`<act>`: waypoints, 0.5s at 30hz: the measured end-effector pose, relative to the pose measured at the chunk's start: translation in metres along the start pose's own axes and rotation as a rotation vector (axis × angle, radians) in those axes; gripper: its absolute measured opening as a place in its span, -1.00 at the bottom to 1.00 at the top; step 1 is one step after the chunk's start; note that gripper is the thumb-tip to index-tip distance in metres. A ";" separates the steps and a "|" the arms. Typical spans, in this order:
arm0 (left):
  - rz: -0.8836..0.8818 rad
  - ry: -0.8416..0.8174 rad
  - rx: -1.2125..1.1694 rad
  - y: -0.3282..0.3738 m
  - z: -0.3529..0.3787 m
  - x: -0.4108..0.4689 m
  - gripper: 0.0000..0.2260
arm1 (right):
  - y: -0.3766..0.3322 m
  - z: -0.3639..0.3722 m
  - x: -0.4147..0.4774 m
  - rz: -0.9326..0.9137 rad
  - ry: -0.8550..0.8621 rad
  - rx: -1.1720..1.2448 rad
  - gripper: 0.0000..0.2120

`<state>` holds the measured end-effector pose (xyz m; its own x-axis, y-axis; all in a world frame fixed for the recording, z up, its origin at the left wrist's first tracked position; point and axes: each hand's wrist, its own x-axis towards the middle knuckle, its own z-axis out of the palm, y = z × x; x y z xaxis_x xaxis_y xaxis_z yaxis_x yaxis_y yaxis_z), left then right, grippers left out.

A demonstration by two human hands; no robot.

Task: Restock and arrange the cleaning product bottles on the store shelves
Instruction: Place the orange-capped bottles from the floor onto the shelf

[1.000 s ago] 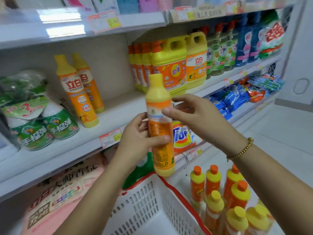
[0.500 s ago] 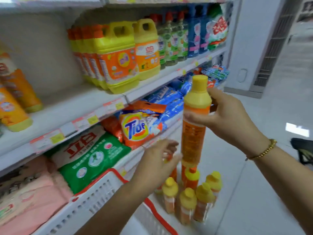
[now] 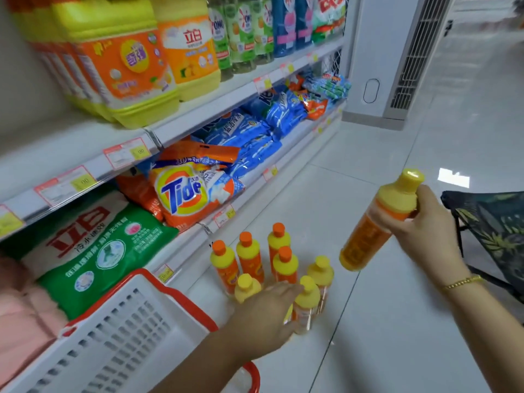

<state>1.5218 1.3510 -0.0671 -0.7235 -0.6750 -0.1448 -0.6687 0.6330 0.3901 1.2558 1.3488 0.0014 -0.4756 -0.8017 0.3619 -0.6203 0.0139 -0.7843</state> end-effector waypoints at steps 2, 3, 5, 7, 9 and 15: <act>0.009 0.021 -0.001 -0.001 0.002 0.002 -0.48 | 0.017 0.011 -0.009 0.054 -0.072 -0.019 -0.67; 0.012 0.029 -0.005 -0.001 0.002 0.003 -0.48 | 0.028 0.017 -0.015 0.086 -0.113 -0.029 -0.65; 0.014 0.051 -0.007 -0.004 0.002 0.004 -0.50 | 0.052 0.033 -0.031 0.133 -0.188 -0.053 -0.61; 0.020 0.078 -0.007 -0.008 0.002 0.004 -0.51 | 0.070 0.048 -0.050 0.155 -0.258 -0.085 -0.60; 0.033 0.090 -0.006 -0.012 0.003 0.004 -0.51 | 0.081 0.059 -0.068 0.173 -0.299 -0.120 -0.60; 0.044 0.103 -0.029 -0.018 0.007 0.003 -0.49 | 0.089 0.069 -0.101 0.220 -0.350 -0.168 -0.58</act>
<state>1.5303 1.3400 -0.0808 -0.7294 -0.6832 -0.0335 -0.6306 0.6526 0.4201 1.2921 1.3898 -0.1398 -0.3859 -0.9223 -0.0198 -0.6340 0.2808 -0.7205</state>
